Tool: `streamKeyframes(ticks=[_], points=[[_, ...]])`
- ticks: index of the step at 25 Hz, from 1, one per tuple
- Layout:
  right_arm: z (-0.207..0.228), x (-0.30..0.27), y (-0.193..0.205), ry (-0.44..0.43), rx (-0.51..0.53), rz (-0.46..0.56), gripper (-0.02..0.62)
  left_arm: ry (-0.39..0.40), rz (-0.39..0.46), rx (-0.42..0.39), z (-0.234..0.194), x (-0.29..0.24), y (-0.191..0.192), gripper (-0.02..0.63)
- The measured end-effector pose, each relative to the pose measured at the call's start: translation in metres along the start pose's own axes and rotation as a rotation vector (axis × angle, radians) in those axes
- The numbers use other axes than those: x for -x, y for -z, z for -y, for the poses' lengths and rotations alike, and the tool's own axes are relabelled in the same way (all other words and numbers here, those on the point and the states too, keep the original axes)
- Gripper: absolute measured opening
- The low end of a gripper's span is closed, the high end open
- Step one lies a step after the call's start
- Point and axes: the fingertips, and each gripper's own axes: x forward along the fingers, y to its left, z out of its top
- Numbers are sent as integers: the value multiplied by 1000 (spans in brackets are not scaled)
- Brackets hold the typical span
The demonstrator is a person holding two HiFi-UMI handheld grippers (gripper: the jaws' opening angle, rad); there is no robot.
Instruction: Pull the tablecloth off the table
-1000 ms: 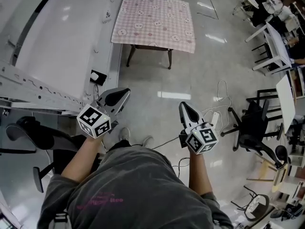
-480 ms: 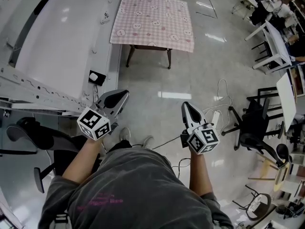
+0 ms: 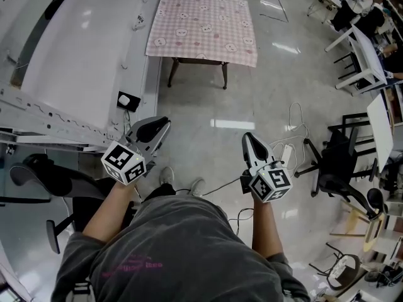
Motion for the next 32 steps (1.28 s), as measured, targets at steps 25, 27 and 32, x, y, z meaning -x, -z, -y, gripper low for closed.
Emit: streamKeyframes(ticks=[25, 27, 32], points=[[-3, -9, -9, -32, -19, -12, 54, 13, -10, -13, -5, -6, -6, 91], [-4, -10, -9, -33, -21, -14, 63, 14, -12, -13, -5, -6, -6, 94], [-3, -11, -10, -37, -21, -19, 77, 12, -15, -11, -7, -7, -6, 112]])
